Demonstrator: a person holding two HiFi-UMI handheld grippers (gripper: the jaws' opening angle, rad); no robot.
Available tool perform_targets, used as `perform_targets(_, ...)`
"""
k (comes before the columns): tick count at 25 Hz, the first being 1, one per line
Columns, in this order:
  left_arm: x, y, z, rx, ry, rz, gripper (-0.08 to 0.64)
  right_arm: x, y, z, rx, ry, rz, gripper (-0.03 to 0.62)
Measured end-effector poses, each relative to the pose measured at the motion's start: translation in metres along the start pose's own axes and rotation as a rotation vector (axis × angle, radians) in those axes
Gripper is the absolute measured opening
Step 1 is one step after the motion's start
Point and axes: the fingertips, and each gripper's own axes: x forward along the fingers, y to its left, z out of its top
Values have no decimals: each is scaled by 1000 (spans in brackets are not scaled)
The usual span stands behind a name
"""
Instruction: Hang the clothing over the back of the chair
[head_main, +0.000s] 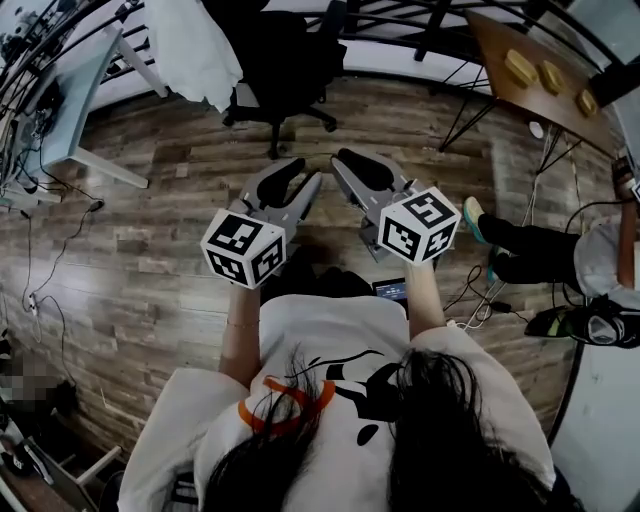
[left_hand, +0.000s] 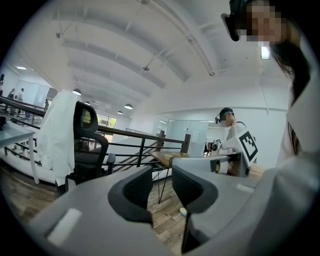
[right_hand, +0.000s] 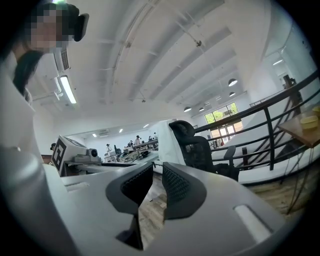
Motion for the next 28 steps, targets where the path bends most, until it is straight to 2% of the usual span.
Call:
perform_targets(8, -5, -4, -8, -11, 3, 7, 233, -2, 8, -11, -7, 22, 10, 69)
perform_targets(19, 4, -10, -25, -44, 48, -4, 233, -8, 3, -34, 57, 58, 7, 55)
perform_targets(28, 2, -8, -28, -25, 61, 5, 233, -9, 6, -37, 44, 55, -4, 48)
